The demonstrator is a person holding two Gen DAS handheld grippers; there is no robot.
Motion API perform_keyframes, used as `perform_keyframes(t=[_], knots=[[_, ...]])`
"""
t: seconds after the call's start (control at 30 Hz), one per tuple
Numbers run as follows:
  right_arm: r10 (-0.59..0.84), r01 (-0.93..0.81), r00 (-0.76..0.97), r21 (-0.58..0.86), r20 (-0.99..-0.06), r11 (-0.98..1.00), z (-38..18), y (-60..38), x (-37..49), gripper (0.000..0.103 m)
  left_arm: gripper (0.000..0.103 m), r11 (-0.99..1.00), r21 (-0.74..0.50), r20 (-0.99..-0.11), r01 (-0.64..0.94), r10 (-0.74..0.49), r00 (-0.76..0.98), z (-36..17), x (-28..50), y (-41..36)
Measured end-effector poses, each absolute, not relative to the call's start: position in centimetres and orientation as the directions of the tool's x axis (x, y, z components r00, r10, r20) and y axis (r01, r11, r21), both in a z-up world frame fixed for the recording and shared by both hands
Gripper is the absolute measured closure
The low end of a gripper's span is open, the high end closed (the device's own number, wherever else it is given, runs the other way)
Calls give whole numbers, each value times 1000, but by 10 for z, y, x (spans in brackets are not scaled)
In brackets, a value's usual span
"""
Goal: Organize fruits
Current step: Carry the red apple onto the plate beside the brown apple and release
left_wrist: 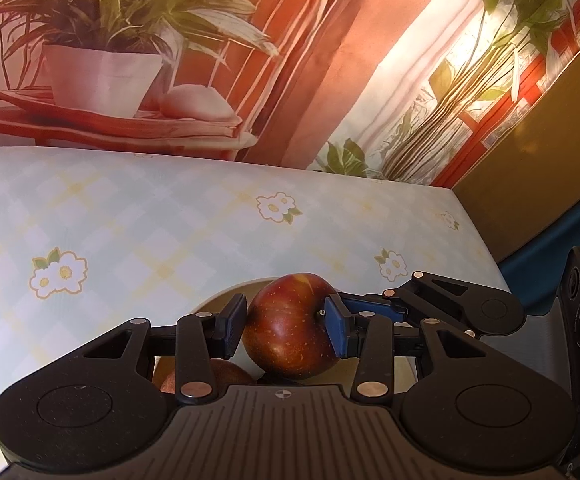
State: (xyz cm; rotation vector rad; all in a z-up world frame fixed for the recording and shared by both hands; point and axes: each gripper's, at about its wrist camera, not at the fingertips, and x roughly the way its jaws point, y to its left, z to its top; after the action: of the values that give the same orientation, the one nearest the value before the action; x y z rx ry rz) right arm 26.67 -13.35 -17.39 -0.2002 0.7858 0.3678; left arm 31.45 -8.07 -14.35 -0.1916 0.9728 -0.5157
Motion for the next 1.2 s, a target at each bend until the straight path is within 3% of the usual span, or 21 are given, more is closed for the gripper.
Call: perform_keyframes(t=[0.5,0.77,1.2], knots=[[228,-375,668,-56,-708,925,-175,-131,261,37,58,896,-308,-732,319,-438,522,-140,309,-80],[220,-327,718,-41,-660,944,-161,-148,237,36,57,936,-230,-743,266,-345,573,-133,303,-73],[191,-239,772,2,-606,971,-148,-169,189,37,56,954,-183,-737,239,-294,609,-124,284,-69]])
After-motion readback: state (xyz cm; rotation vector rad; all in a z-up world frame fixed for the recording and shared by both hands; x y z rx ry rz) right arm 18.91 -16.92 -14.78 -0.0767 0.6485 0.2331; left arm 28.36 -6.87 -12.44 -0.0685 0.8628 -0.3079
